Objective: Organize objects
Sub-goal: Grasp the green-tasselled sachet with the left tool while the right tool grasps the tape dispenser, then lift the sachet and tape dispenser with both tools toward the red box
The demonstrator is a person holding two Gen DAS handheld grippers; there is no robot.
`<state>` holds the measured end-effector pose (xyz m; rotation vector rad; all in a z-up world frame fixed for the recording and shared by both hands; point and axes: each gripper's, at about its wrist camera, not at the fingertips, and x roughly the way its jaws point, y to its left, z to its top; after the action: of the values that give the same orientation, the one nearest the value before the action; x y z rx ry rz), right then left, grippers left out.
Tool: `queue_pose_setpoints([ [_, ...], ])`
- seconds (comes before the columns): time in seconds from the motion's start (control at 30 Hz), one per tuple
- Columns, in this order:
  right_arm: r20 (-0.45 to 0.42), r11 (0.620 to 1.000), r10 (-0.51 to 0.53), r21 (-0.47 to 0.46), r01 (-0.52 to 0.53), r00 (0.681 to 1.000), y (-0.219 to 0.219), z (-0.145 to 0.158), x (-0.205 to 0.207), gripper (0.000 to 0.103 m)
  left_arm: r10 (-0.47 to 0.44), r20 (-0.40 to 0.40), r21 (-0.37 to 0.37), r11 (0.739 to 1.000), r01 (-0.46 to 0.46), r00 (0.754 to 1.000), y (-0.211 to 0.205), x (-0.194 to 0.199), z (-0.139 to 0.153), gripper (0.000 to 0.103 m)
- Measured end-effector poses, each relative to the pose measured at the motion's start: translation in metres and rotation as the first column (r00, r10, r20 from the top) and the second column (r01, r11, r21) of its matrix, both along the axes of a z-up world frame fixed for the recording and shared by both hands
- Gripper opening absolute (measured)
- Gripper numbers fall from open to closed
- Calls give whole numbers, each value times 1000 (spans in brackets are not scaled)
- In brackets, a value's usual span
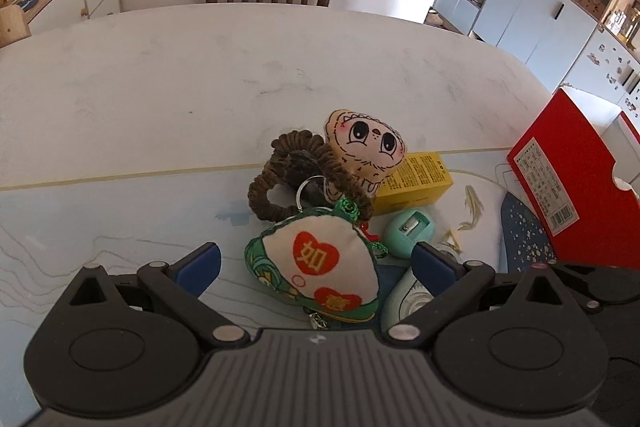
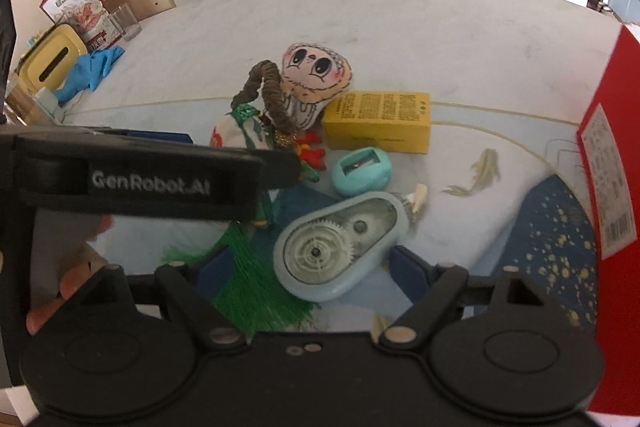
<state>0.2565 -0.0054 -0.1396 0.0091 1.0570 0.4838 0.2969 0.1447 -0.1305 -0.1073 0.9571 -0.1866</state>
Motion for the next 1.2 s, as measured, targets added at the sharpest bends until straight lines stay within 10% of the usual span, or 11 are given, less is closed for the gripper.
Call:
queue_pose_setpoints([
  [0.3,50,999,-3,-51,5,999,7,-1,0,71,-21,10,-31,999,21,1000,1,-1,-3,67],
  [1.2,38,996,-30,90,27,999,-40,20,-35,50,-7,5,-92,996,7,1000,8,-44,25,54],
])
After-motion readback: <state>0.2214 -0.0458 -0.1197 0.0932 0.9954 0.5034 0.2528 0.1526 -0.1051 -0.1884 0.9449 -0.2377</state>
